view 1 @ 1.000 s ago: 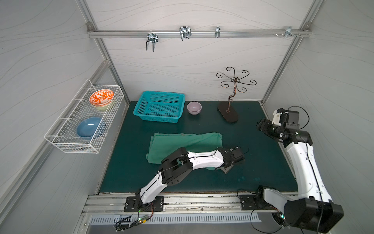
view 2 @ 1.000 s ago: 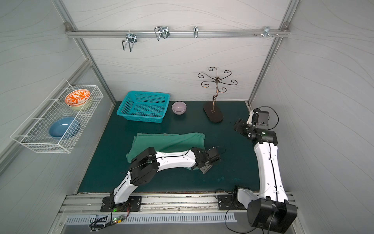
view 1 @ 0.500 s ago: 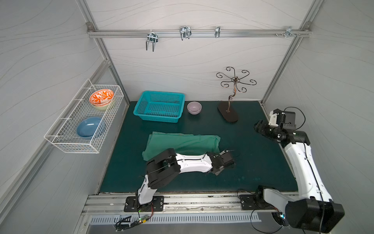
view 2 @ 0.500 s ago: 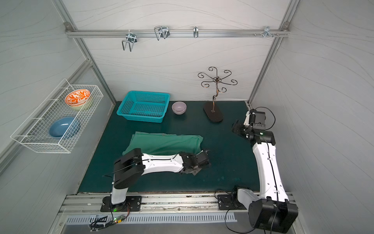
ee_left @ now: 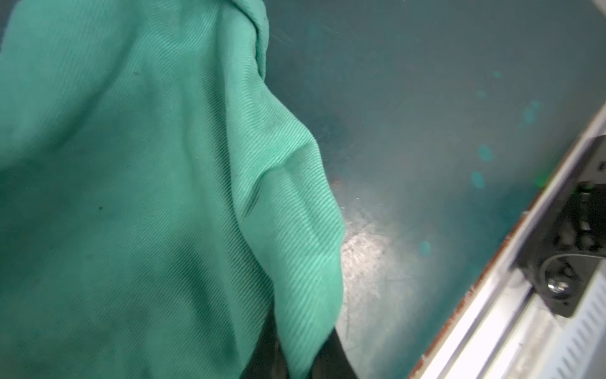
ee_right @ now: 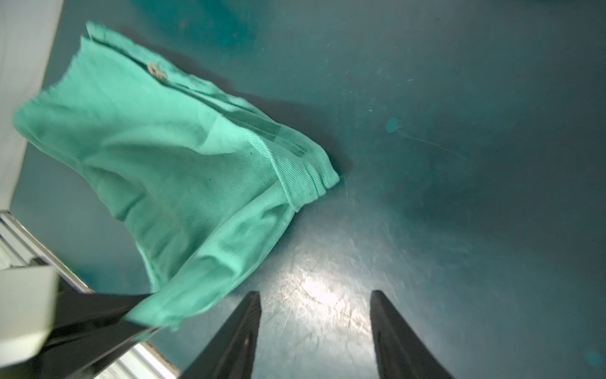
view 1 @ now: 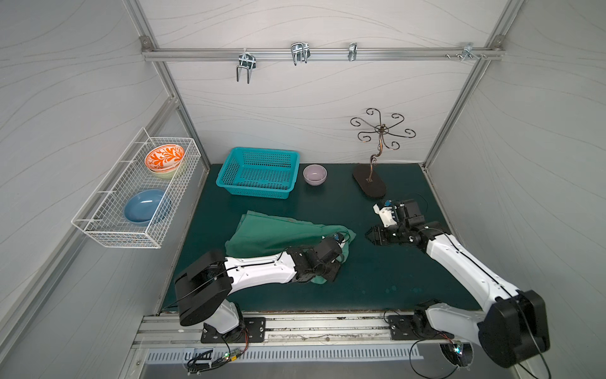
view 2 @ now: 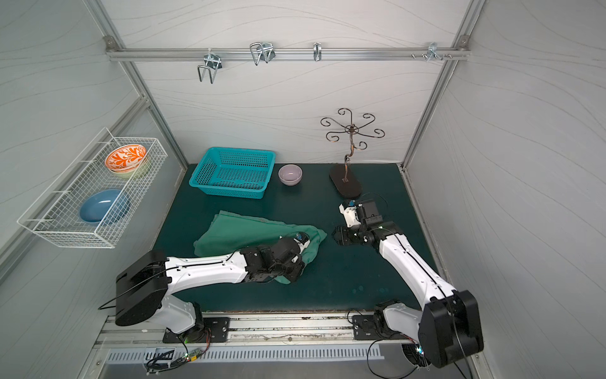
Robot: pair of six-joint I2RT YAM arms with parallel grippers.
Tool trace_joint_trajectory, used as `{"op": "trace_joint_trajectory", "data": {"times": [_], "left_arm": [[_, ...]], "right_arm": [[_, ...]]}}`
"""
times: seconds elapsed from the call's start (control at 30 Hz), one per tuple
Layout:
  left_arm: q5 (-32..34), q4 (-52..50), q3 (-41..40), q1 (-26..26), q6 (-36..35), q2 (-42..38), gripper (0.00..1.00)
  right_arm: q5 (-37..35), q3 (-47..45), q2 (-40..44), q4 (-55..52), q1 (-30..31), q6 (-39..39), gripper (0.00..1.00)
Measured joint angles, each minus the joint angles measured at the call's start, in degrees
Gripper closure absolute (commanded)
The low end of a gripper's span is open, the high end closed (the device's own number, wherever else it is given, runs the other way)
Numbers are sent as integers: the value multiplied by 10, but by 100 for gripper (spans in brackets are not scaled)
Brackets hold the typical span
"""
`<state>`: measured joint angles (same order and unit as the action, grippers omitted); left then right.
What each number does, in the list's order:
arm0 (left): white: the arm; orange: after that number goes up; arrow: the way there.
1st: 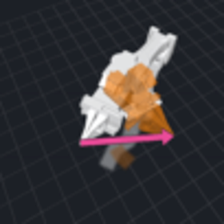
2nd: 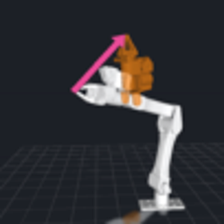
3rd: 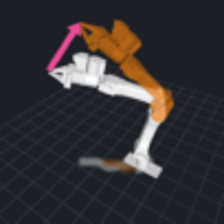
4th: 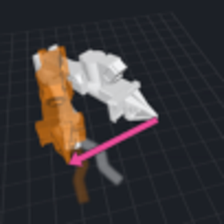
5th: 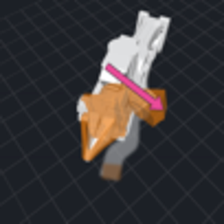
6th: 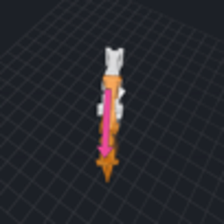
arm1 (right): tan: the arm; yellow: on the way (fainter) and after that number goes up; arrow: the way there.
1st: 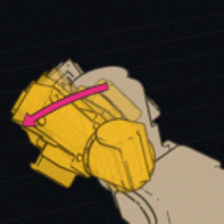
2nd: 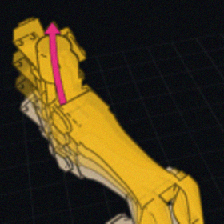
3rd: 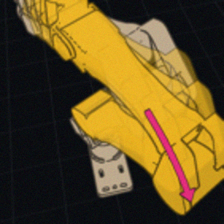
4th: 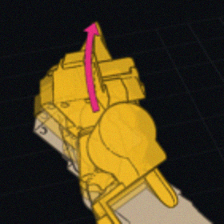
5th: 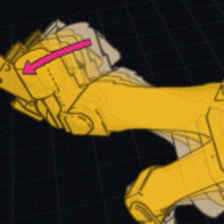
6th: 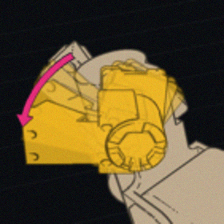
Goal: Roll up the long pants
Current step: Adjust the long pant at the center of the board.
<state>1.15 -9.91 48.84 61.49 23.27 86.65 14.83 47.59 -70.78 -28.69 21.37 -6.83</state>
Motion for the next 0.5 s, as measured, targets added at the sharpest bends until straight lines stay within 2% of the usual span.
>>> {"op": "trace_joint_trajectory", "data": {"times": [0.33, 0.5], "left_arm": [[-12, 8, -11, -9, 5, -38, 100], [-10, 8, -11, -11, 5, -49, 100]], "right_arm": [[-26, 11, -135, 96, 67, -16, 56], [-52, 15, -163, 120, 88, -36, 64]]}}
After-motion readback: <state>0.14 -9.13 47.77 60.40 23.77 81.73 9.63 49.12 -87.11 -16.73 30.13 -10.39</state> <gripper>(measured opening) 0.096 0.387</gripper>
